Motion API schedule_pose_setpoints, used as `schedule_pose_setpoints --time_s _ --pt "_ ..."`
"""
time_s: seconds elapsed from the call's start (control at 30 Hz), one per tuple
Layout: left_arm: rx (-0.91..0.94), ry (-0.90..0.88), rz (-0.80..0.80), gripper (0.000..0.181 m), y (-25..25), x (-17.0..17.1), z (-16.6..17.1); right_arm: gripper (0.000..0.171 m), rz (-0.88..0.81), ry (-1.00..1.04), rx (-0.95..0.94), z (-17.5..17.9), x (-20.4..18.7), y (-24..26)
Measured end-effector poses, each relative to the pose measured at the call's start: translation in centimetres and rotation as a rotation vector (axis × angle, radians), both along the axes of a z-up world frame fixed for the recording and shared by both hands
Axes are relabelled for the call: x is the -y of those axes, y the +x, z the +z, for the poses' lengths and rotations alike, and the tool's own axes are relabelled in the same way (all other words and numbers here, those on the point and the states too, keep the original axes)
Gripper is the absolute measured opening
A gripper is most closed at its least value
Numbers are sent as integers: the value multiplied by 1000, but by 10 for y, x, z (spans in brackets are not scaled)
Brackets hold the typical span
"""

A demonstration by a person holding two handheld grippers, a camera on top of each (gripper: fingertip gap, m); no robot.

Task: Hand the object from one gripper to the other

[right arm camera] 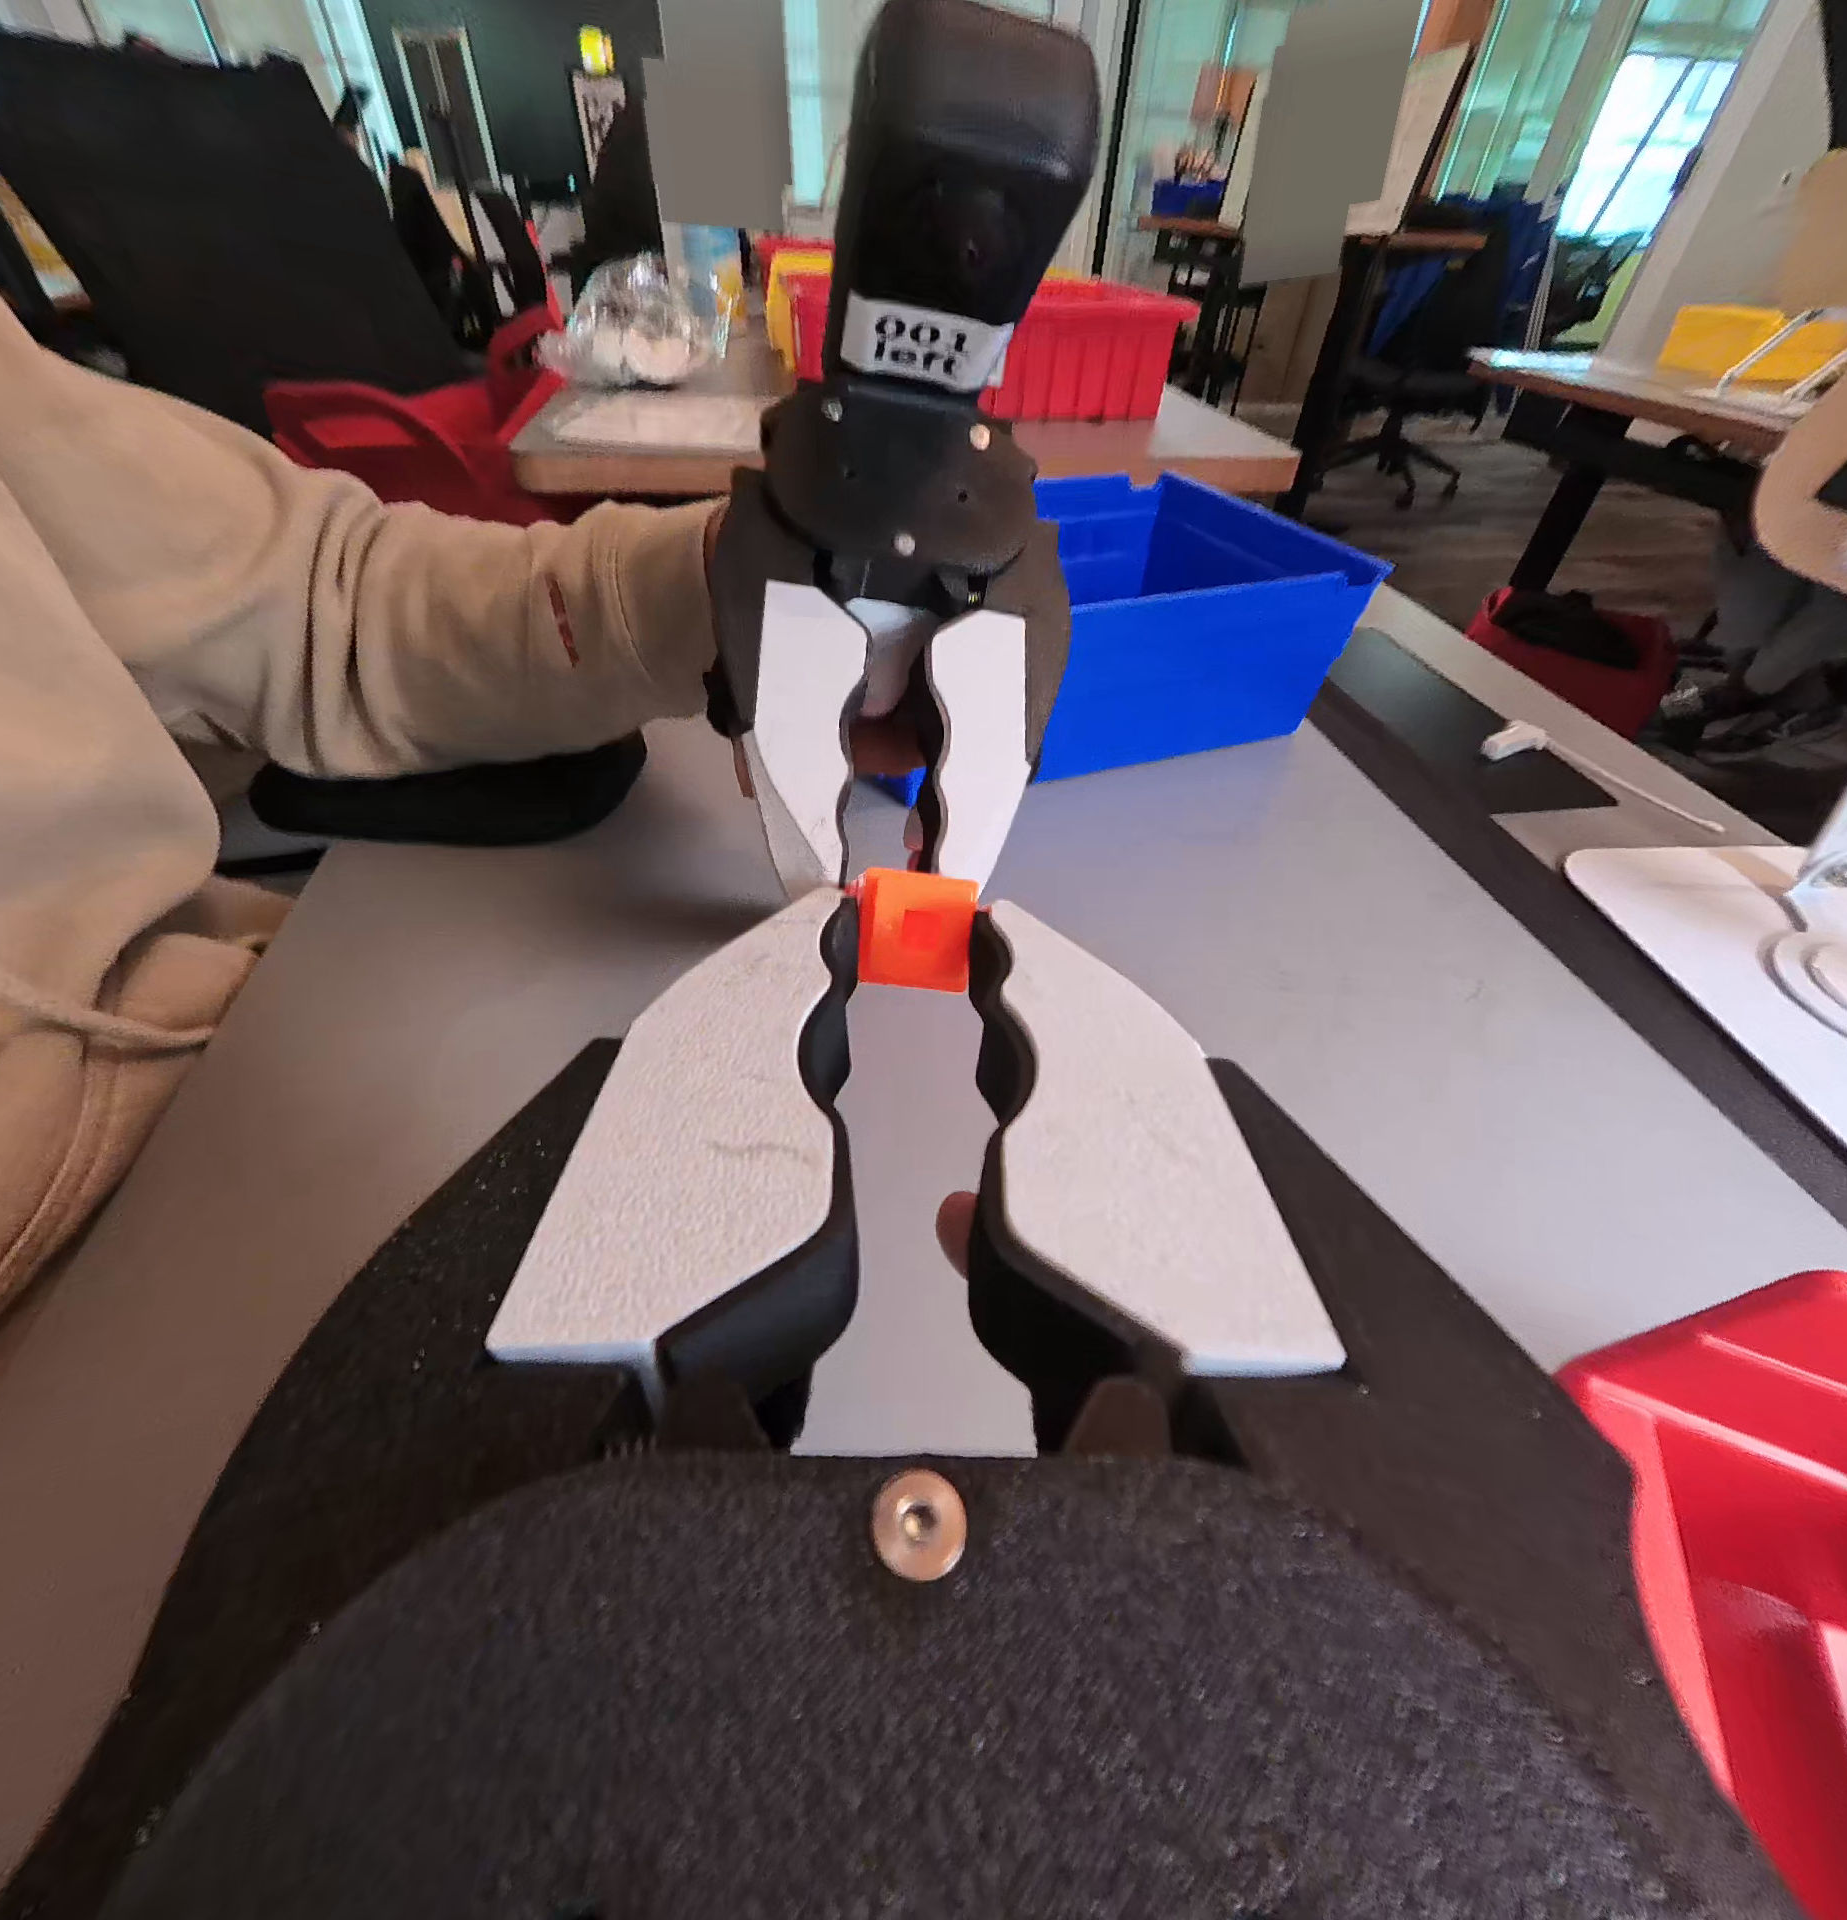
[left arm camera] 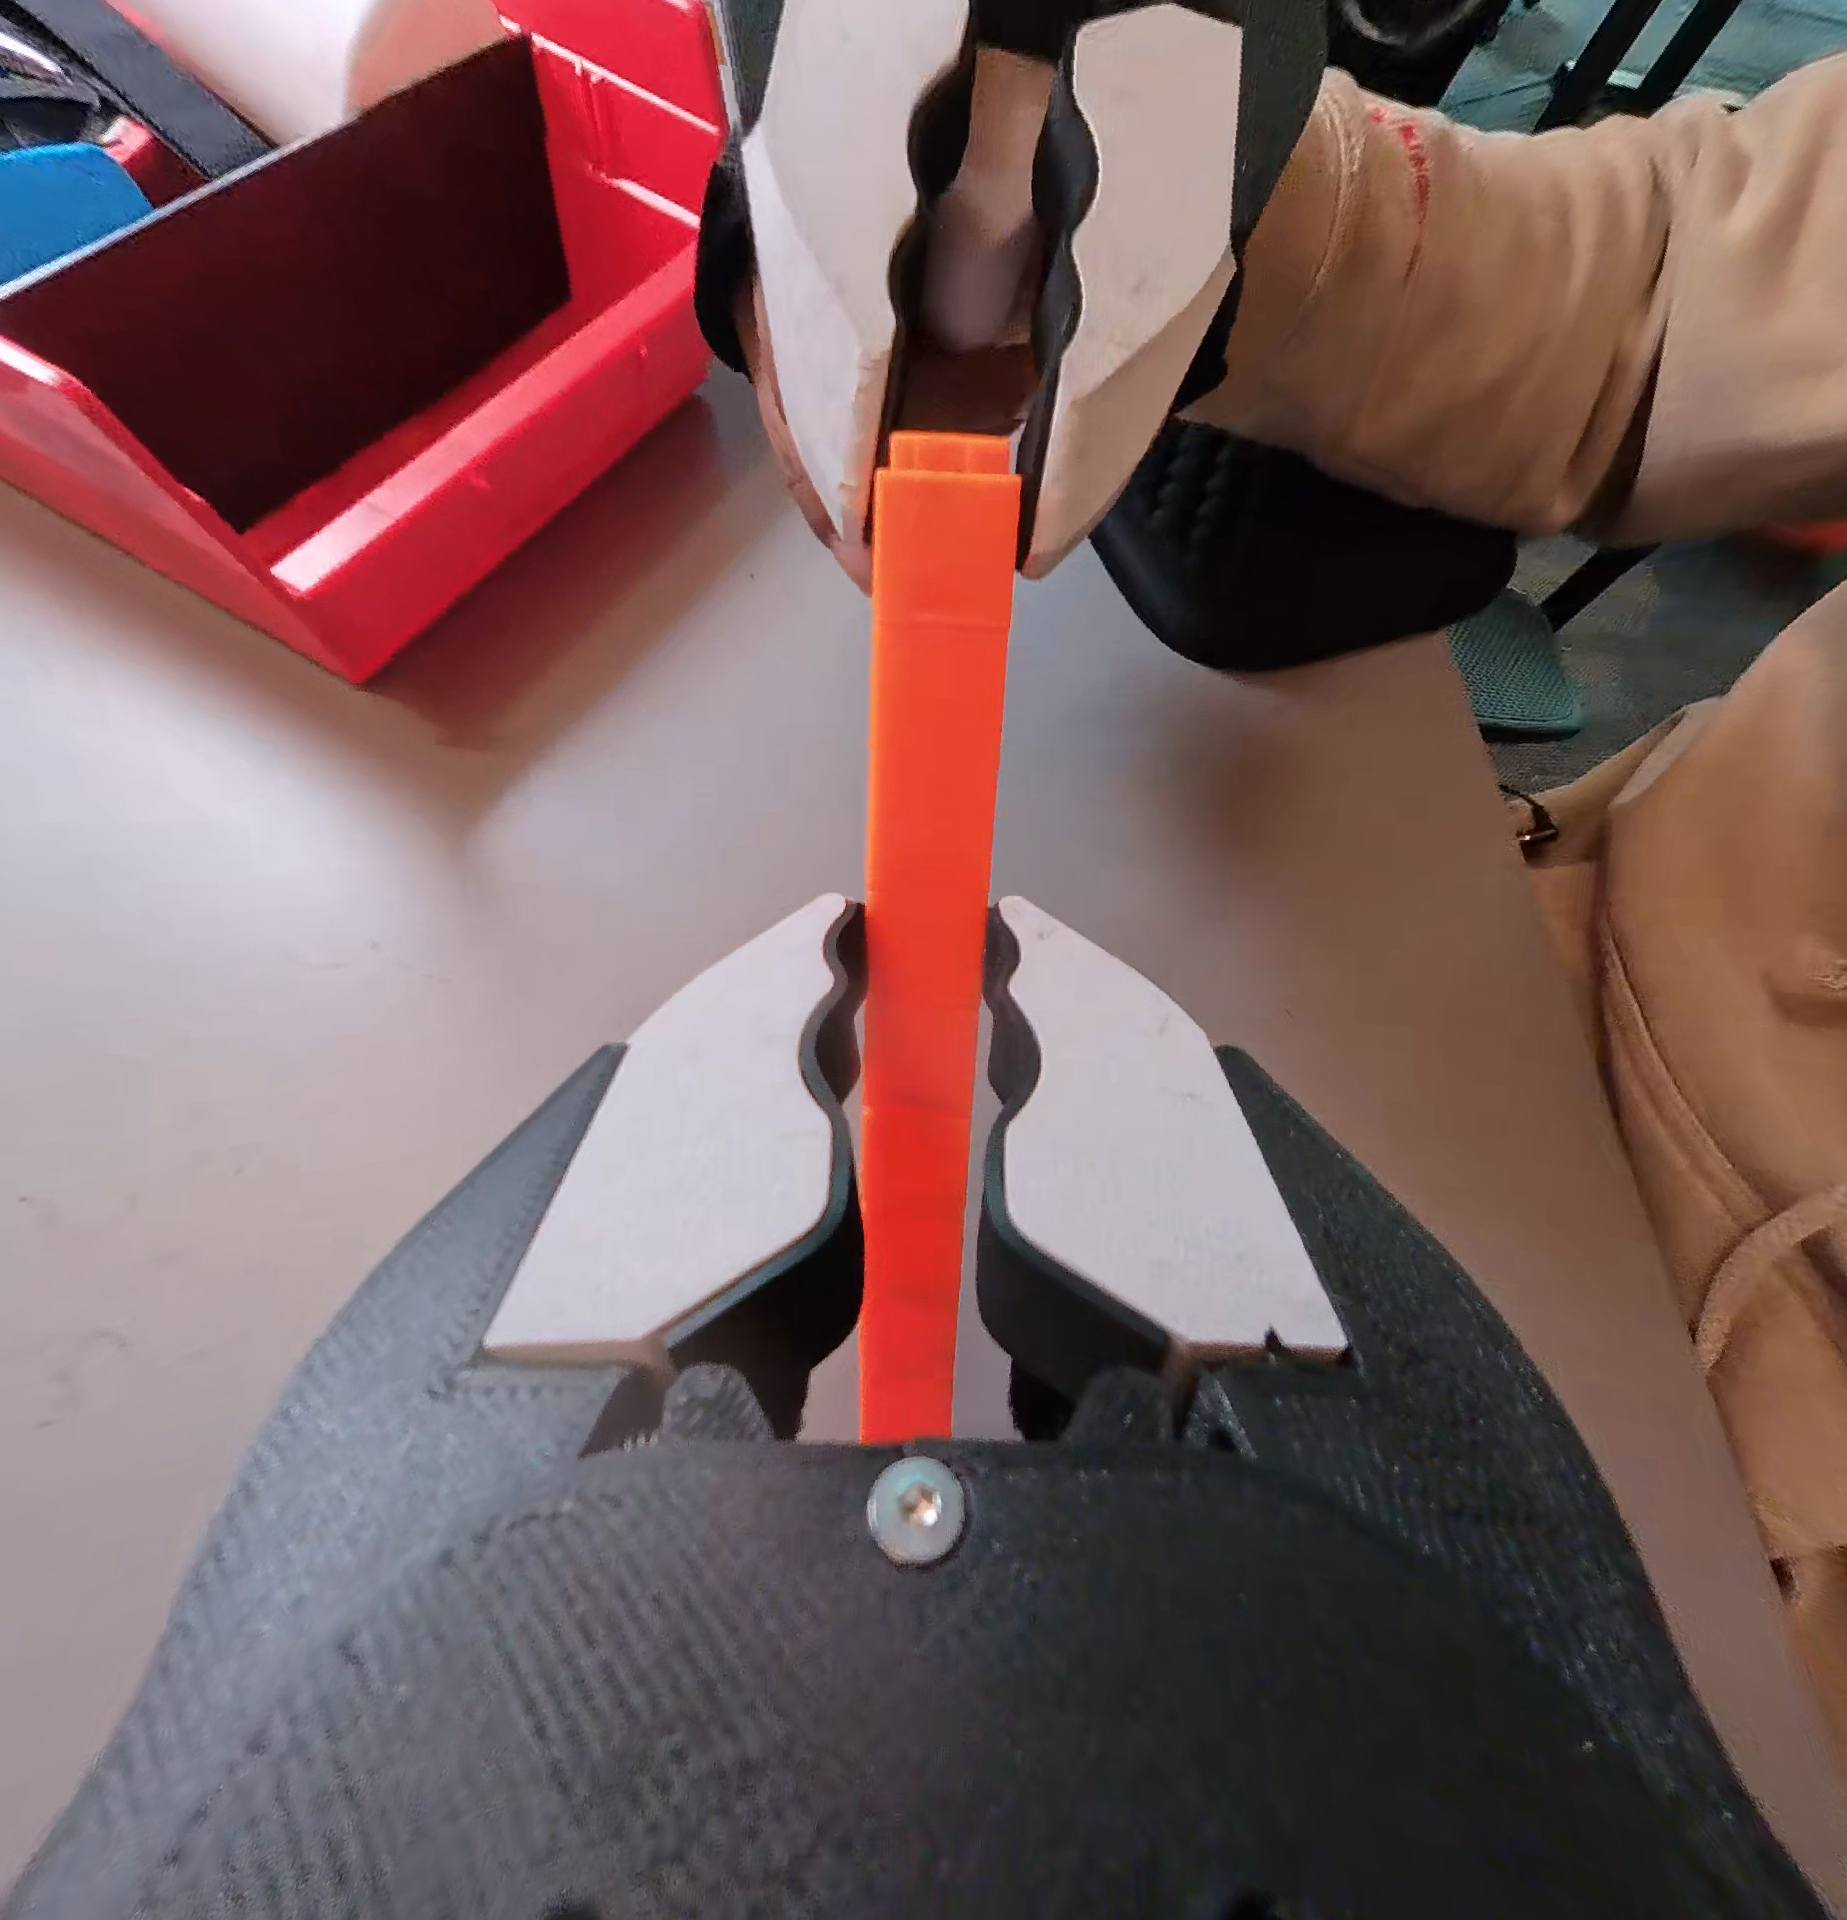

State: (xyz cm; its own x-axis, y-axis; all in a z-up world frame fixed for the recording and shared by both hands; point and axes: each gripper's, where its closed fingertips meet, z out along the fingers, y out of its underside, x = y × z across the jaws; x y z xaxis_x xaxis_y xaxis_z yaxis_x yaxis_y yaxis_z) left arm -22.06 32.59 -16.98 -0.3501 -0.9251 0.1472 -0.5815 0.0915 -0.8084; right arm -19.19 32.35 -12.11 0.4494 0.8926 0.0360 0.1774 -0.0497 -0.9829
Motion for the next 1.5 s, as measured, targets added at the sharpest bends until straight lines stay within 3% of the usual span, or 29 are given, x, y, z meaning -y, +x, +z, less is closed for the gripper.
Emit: schedule_pose_setpoints --time_s 0.3,0.37,0.4,0.47,0.67,0.77,0.87,0.93,1.03,1.23,1.37,1.5 --pt "77 -105 6 22 5 2 13 21 -28 29 -75 13 -2 1" --pt "194 -195 22 22 8 0 35 26 -76 69 -188 33 -6 2" --pt "252 -230 52 22 8 -6 47 39 -74 63 -266 43 -6 2" --pt "388 -287 116 22 5 -20 73 46 -65 26 -374 55 -5 3" --pt "814 -449 242 22 -23 -45 152 58 -92 -59 -233 -2 -17 -41" --pt "894 -456 252 22 -26 -39 162 54 -107 -40 -307 -1 -19 -64" --pt "921 -445 213 22 -23 -27 165 24 -88 6 -337 16 -14 -74" --pt "889 -397 243 24 -24 -32 166 24 -98 3 -253 17 -15 -69" --pt "775 -243 333 42 -39 -56 166 22 -129 -1 -112 23 -17 -37" --pt "468 365 563 43 -79 -106 148 22 -210 109 242 24 -22 9" --pt "266 438 357 44 -59 -68 109 22 -147 169 519 4 -22 1" --pt "20 583 130 51 -33 -29 46 22 -39 168 663 -10 -17 -22"
